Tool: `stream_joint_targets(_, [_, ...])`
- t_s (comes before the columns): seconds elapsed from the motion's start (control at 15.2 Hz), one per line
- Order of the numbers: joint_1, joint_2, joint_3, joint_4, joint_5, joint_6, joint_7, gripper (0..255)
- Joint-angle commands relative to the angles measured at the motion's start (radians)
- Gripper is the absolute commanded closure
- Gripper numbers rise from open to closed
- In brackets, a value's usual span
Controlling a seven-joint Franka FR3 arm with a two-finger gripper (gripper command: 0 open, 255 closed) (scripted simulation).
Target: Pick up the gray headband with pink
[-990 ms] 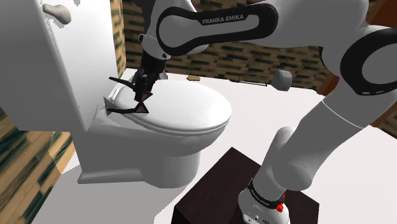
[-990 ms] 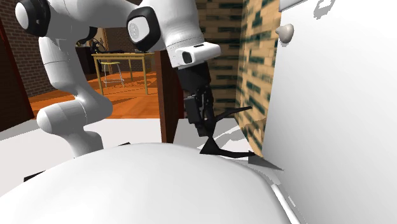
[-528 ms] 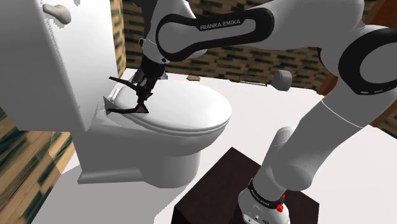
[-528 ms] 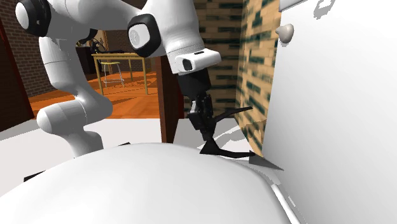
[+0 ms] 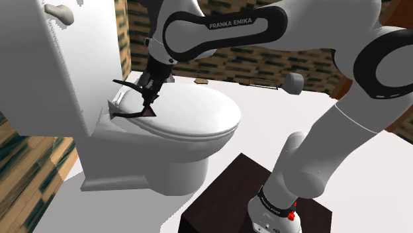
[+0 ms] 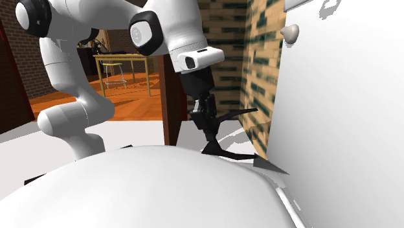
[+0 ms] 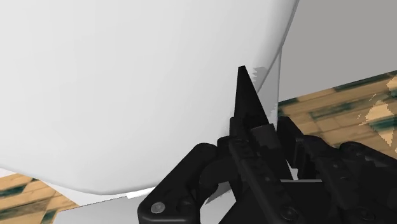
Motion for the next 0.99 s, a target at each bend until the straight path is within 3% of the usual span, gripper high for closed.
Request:
stream_joint_targets(0.0, [0.0, -0.003, 0.0, 0.021, -0.002, -0.025, 0.003, 255])
stream_joint_targets(0.92, [-0.004, -0.009, -0.004, 0.178, -0.011, -0.187, 0.02, 255])
